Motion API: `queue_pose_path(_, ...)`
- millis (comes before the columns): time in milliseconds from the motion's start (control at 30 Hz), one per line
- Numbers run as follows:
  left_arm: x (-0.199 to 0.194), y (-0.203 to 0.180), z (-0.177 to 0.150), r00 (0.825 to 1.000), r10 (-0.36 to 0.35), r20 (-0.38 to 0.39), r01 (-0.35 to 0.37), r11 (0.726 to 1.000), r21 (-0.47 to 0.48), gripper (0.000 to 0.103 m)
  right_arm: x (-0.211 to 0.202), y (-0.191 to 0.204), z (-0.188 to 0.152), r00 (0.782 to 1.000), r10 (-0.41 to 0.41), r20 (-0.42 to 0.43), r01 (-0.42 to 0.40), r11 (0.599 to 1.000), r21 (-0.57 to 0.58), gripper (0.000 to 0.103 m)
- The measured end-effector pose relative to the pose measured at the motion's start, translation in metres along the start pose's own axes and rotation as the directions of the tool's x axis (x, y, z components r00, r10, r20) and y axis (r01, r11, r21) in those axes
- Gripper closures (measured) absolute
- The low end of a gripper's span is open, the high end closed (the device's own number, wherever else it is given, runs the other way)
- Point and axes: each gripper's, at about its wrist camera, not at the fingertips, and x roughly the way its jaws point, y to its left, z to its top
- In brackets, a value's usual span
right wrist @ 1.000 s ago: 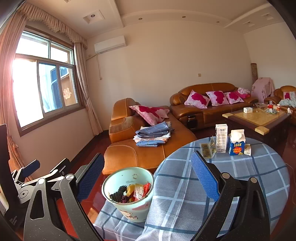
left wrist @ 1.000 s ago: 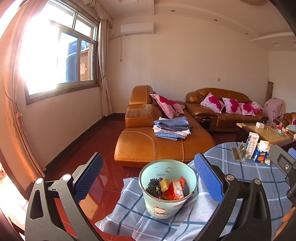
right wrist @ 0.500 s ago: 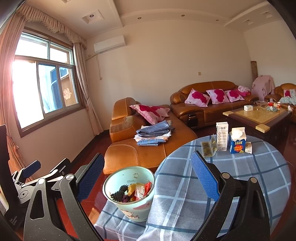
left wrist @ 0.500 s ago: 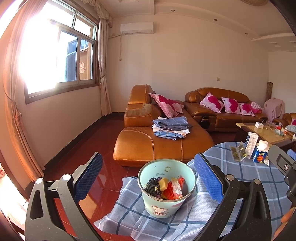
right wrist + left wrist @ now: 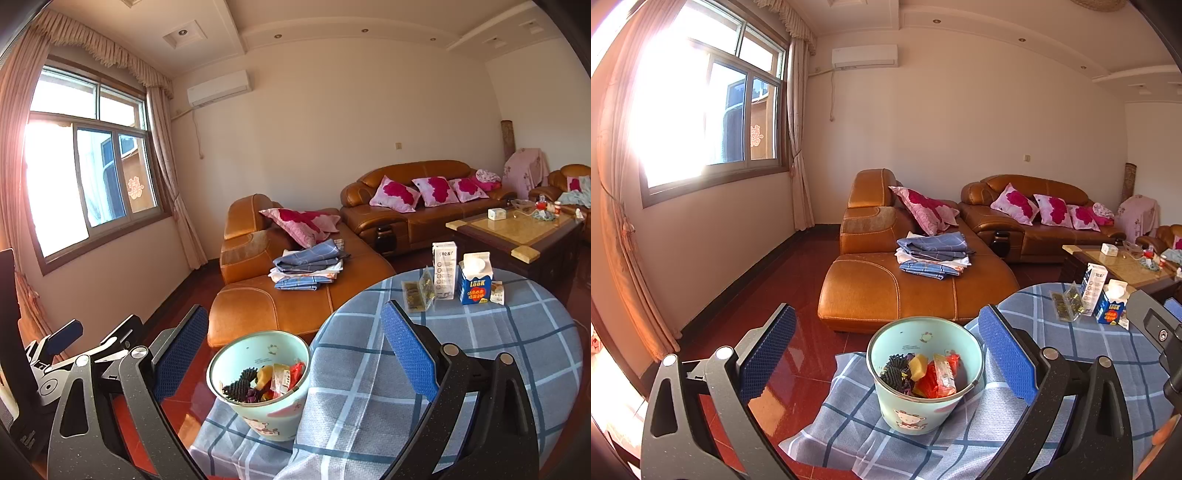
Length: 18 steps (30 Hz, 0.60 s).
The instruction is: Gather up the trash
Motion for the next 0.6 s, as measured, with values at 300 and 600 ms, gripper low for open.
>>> queue_pose_path(300,-0.0001,0.0003,0.0,1.0,-0.001,0.0,0.001,1.0,0.0,0.006,-0.0003,0.0001,-0.0001,1.0,-0.001,0.001,0.001,1.0,0.002,0.01)
queue_pose_path(600,-0.0003,0.0004,0.0001,1.0,-0.001,-0.001,0.001,1.0,0.0,0.006,-0.0008,0.001,-0.0006,1.0,0.0,0.002,0.0,1.0,0.002,0.01)
